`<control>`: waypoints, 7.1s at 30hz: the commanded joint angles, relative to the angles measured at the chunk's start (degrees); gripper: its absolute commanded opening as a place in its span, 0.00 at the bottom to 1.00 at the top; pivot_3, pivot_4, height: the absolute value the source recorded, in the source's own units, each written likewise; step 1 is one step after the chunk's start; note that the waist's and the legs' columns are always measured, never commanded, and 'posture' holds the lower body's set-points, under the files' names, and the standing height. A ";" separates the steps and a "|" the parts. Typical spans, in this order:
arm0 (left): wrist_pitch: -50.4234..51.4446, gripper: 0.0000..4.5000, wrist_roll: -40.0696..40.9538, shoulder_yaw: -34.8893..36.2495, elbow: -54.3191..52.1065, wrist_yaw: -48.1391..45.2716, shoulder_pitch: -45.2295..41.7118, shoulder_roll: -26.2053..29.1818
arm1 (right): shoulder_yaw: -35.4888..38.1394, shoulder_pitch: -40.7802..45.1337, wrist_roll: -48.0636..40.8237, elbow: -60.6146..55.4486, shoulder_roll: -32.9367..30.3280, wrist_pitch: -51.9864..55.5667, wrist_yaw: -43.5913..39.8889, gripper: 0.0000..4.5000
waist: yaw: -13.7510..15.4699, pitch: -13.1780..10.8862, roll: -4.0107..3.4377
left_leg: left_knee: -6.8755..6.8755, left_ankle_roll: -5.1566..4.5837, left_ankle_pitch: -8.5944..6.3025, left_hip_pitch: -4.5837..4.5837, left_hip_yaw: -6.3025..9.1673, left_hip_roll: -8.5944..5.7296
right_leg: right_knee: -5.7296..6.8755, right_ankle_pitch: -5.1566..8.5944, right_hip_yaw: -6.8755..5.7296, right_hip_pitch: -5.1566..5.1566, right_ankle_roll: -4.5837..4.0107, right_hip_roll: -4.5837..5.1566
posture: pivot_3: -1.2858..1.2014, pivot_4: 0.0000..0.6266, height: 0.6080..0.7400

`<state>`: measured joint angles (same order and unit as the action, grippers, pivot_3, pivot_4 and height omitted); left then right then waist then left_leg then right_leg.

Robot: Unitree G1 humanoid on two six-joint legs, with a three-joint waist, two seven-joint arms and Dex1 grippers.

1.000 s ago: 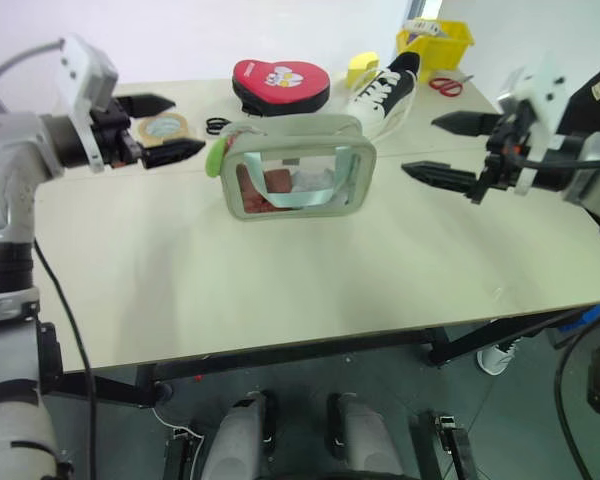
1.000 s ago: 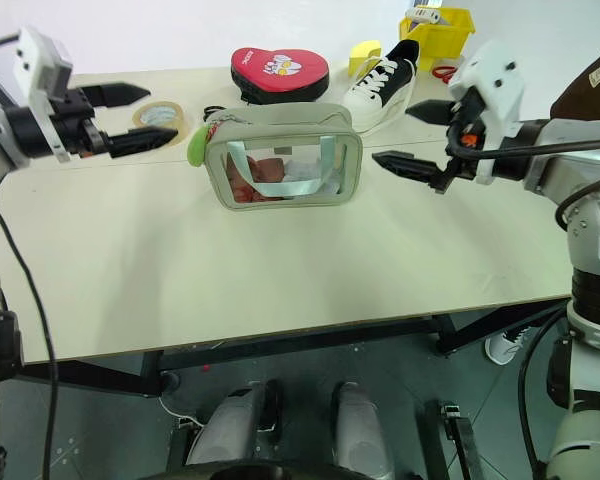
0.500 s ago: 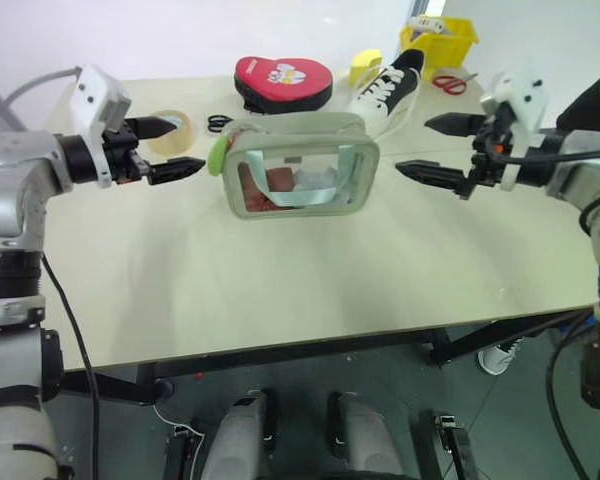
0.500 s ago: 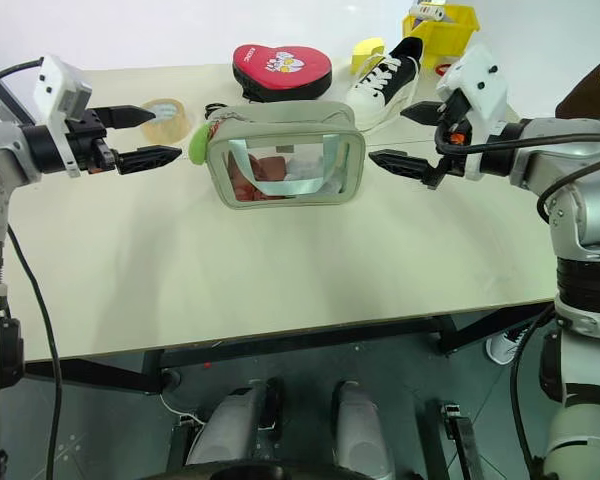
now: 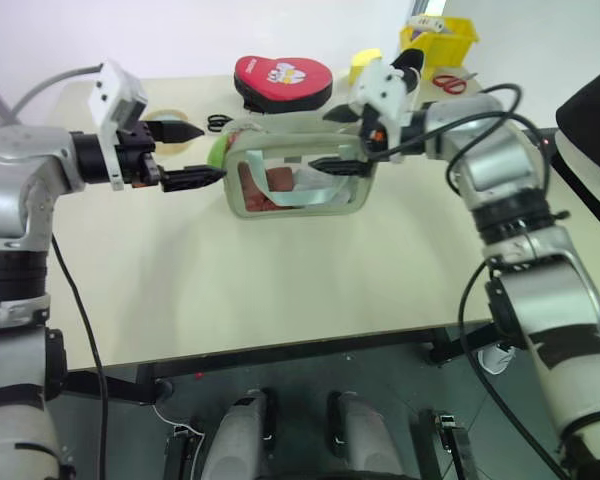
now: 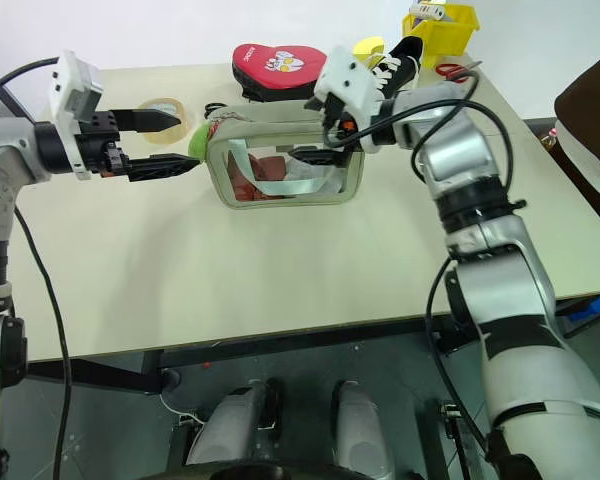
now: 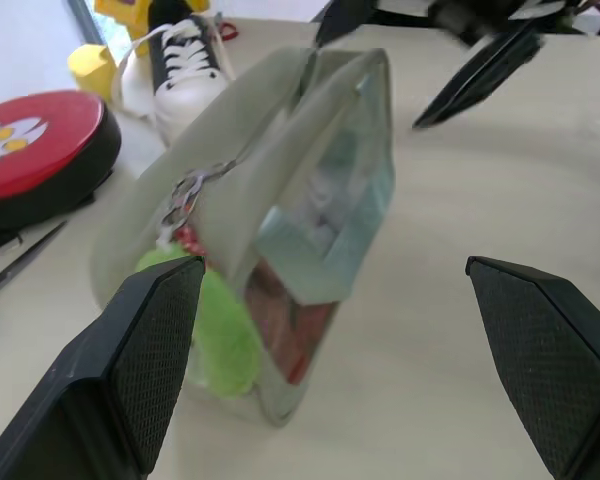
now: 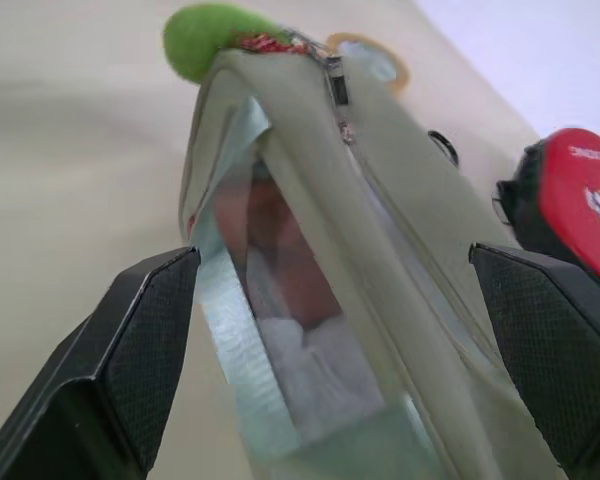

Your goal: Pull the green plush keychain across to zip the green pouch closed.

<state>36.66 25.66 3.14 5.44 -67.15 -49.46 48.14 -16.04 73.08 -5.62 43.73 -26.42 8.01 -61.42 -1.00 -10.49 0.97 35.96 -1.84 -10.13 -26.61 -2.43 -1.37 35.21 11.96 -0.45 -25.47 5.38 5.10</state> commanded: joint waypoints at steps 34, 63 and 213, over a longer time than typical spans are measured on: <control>8.57 1.00 8.50 2.53 -14.45 5.94 2.74 2.36 | 1.10 -2.25 7.64 -10.91 3.76 8.80 -12.59 0.00 | -1.32 -0.03 -0.05 | -0.09 0.02 0.04 0.17 0.00 0.03 | 0.13 -0.12 0.00 0.05 0.24 -0.26 | 0.52 0.24 1.00; 7.67 1.00 9.23 2.84 -15.55 7.47 3.71 1.08 | 0.48 -0.56 4.47 -17.89 0.79 15.05 -15.52 0.00 | -1.03 -0.03 -0.05 | -0.07 0.00 0.04 0.16 0.00 0.02 | 0.12 -0.12 -0.01 0.05 0.23 -0.21 | 0.52 0.24 1.00; -10.76 0.00 -10.34 -4.33 -4.39 6.78 8.06 -3.20 | 2.08 3.54 0.45 -13.67 7.21 14.90 -2.80 0.28 | -0.09 -0.02 -0.02 | -0.06 -0.02 -0.15 0.15 -0.26 -0.02 | 0.10 -0.10 -0.02 -0.06 0.14 0.15 | 0.52 0.24 1.00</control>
<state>26.78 15.39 -1.93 2.72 -60.74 -41.17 44.64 -15.23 74.37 -4.70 31.64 -19.02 23.29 -63.73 -1.09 -10.52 0.95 35.90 -1.86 -10.29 -26.45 -2.69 -1.38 35.31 11.87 -0.48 -25.53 5.52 5.24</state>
